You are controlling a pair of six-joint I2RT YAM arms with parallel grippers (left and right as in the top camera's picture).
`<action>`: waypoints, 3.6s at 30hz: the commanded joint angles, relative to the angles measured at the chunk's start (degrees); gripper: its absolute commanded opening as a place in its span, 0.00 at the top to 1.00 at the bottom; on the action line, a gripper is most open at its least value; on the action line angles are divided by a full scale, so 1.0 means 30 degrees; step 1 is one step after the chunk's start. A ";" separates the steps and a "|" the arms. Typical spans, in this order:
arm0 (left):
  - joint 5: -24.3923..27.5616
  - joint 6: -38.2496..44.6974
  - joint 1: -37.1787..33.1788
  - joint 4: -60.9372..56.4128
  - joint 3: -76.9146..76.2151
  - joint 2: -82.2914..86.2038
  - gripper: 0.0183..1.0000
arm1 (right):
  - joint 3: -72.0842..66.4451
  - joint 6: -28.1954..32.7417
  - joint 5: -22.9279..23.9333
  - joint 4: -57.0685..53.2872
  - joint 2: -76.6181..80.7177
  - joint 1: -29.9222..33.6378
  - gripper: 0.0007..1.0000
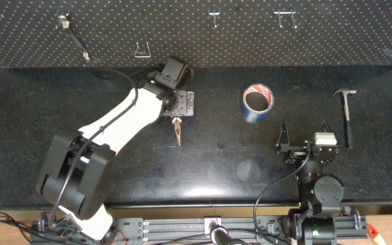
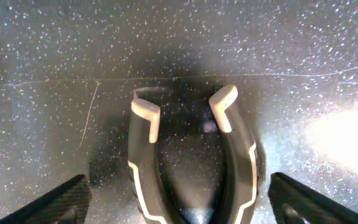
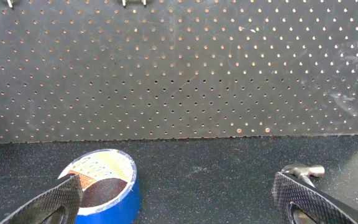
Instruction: Place Tools Onto Pegboard
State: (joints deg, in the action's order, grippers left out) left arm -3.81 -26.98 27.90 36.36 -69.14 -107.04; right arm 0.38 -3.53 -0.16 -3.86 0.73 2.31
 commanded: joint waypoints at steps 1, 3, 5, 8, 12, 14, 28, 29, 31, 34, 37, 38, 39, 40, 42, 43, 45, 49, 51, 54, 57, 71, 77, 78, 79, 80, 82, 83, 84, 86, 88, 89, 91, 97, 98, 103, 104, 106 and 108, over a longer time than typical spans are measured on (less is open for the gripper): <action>-0.0204 0.0168 -0.0066 -0.0138 -0.0321 -0.0379 0.15 | -0.0051 0.0277 -0.0117 -0.0095 -0.0204 0.0095 0.00; -0.0204 0.0168 -0.0066 -0.0146 -0.0321 -0.0379 0.16 | -0.0051 0.0277 -0.0117 -0.0095 -0.0204 0.0095 0.00; -0.0204 0.0168 -0.0066 -0.0153 -0.0321 -0.0379 0.17 | -0.0051 0.0277 -0.0117 -0.0095 -0.0204 0.0095 0.00; -0.0204 0.0160 -0.0066 -0.0189 -0.0321 -0.0379 0.17 | -0.0051 0.0277 -0.0117 -0.0095 -0.0204 0.0095 0.00; -0.0073 0.0087 -0.0066 -0.0226 -0.0321 -0.0605 0.23 | -0.0051 0.0277 -0.0117 -0.0095 -0.0204 0.0095 0.00; 0.0007 0.0087 -0.0044 -0.0219 -0.0321 -0.0699 0.23 | -0.0051 0.0277 -0.0117 -0.0095 -0.0204 0.0095 0.00; 0.0066 -0.0925 -0.0051 -0.0809 -0.0321 -0.0692 0.37 | -0.0051 0.0277 -0.0117 -0.0095 -0.0204 0.0095 0.00; 0.0233 -0.0918 -0.0051 -0.0954 -0.0321 -0.0692 0.37 | -0.0051 0.0277 -0.0117 -0.0095 -0.0204 0.0095 0.00; 0.0379 -0.0925 -0.0051 -0.1166 -0.0321 -0.0692 0.37 | -0.0051 0.0277 -0.0117 -0.0095 -0.0204 0.0095 0.00; 0.0517 -0.0940 -0.0051 -0.1443 -0.0321 -0.0692 0.38 | -0.0051 0.0277 -0.0117 -0.0095 -0.0204 0.0095 0.00; 0.0678 -0.1005 -0.0051 -0.1464 -0.0321 -0.0692 0.38 | -0.0051 0.0277 -0.0117 -0.0095 -0.0204 0.0095 0.00; 0.0729 -0.1005 -0.0051 -0.1464 -0.0321 -0.0692 0.38 | -0.0051 0.0277 -0.0117 -0.0095 -0.0204 0.0095 0.00; 0.0729 -0.1005 -0.0051 -0.1464 -0.0321 -0.0692 0.38 | -0.0051 0.0277 -0.0117 -0.0095 -0.0204 0.0095 0.00; 0.0729 -0.1005 -0.0051 -0.1464 -0.0321 -0.0692 0.39 | -0.0051 0.0277 -0.0117 -0.0095 -0.0204 0.0095 0.00; 0.0721 -0.0998 -0.0051 -0.1464 -0.0321 -0.0692 0.39 | -0.0051 0.0277 -0.0117 -0.0095 -0.0204 0.0095 0.00; 0.0714 -0.0991 -0.0051 -0.1464 -0.0321 -0.0692 0.39 | -0.0051 0.0277 -0.0117 -0.0095 -0.0204 0.0095 0.00; 0.0714 -0.0991 -0.0044 -0.1464 -0.0321 -0.0692 0.39 | -0.0051 0.0277 -0.0117 -0.0102 -0.0204 0.0095 0.00; 0.0714 -0.0991 -0.0051 -0.1494 -0.0321 -0.0692 0.42 | -0.0051 0.0277 -0.0117 -0.0095 -0.0204 0.0095 0.00; 0.0721 -0.0991 -0.0044 -0.1494 -0.0321 -0.0692 0.48 | -0.0051 0.0277 -0.0117 -0.0095 -0.0204 0.0095 0.00; 0.0721 -0.0991 -0.0044 -0.1501 -0.0321 -0.0692 0.52 | -0.0051 0.0277 -0.0117 -0.0095 -0.0204 0.0095 0.00; 0.0721 -0.0998 -0.0044 -0.1501 -0.0321 -0.0692 0.53 | -0.0051 0.0277 -0.0117 -0.0095 -0.0204 0.0095 0.00; 0.0714 -0.0991 -0.0044 -0.1508 -0.0321 -0.0692 0.60 | -0.0051 0.0277 -0.0117 -0.0095 -0.0204 0.0095 0.00; 0.0714 -0.0991 -0.0044 -0.1508 -0.0321 -0.0692 0.72 | -0.0051 0.0277 -0.0117 -0.0095 -0.0204 0.0095 0.00; 0.0714 -0.0991 -0.0044 -0.1515 -0.0321 -0.0692 0.77 | -0.0051 0.0277 -0.0117 -0.0095 -0.0204 0.0095 0.00; 0.0714 -0.0991 -0.0044 -0.1515 -0.0321 -0.0692 0.84 | -0.0051 0.0277 -0.0117 -0.0095 -0.0204 0.0095 0.00; 0.0714 -0.0991 -0.0044 -0.1515 -0.0321 -0.0685 0.89 | -0.0051 0.0277 -0.0117 -0.0095 -0.0204 0.0095 0.00; 0.0714 -0.0991 -0.0044 -0.1515 -0.0321 -0.0648 0.98 | -0.0051 0.0277 -0.0117 -0.0095 -0.0204 0.0095 0.00; 0.0721 -0.0991 -0.0044 -0.1508 -0.0321 -0.0568 0.99 | -0.0051 0.0277 -0.0117 -0.0095 -0.0204 0.0095 0.00; 0.0714 -0.0991 -0.0029 -0.1508 -0.0321 -0.0466 0.99 | -0.0051 0.0277 -0.0117 -0.0095 -0.0204 0.0095 0.00; 0.0707 -0.0991 -0.0029 -0.1501 -0.0321 -0.0226 0.99 | -0.0051 0.0277 -0.0117 -0.0095 -0.0204 0.0095 0.00; 0.0619 -0.0984 -0.0029 -0.1494 -0.0321 0.0153 0.99 | -0.0051 0.0277 -0.0117 -0.0095 -0.0204 0.0095 0.00; 0.0481 -0.0976 -0.0029 -0.1486 -0.0321 0.0364 0.99 | -0.0051 0.0277 -0.0117 -0.0095 -0.0204 0.0095 0.00; 0.0277 -0.0845 -0.0029 -0.1486 -0.0321 0.0809 0.99 | -0.0051 0.0277 -0.0117 -0.0095 -0.0204 0.0095 0.00; -0.0597 0.0335 0.0219 -0.1472 -0.0321 0.2732 0.99 | -0.0051 0.0277 -0.0117 -0.0095 -0.0204 0.0095 0.00; -0.0663 0.0393 0.0291 -0.1457 -0.0321 0.3031 0.99 | -0.0051 0.0277 -0.0117 -0.0095 -0.0204 0.0095 0.00; -0.0663 0.0634 0.0350 -0.1428 -0.0321 0.5027 0.99 | -0.0051 0.0277 -0.0117 -0.0095 -0.0204 0.0095 0.00; -0.0663 0.1056 0.0342 -0.1428 -0.0321 0.5348 0.99 | -0.0051 0.0277 -0.0117 -0.0095 -0.0204 0.0095 0.00; -0.0670 0.2186 0.0342 -0.1428 -0.0321 0.6258 0.99 | -0.0051 0.0277 -0.0117 -0.0095 -0.0204 0.0095 0.00; -0.0729 0.3351 0.0328 -0.1392 -0.0321 0.7045 0.99 | -0.0051 0.0277 -0.0117 -0.0095 -0.0204 0.0095 0.00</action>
State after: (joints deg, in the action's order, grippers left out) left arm -4.91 -23.68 28.88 32.29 -69.25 -91.39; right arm 0.38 -3.53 -0.16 -3.86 0.73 2.31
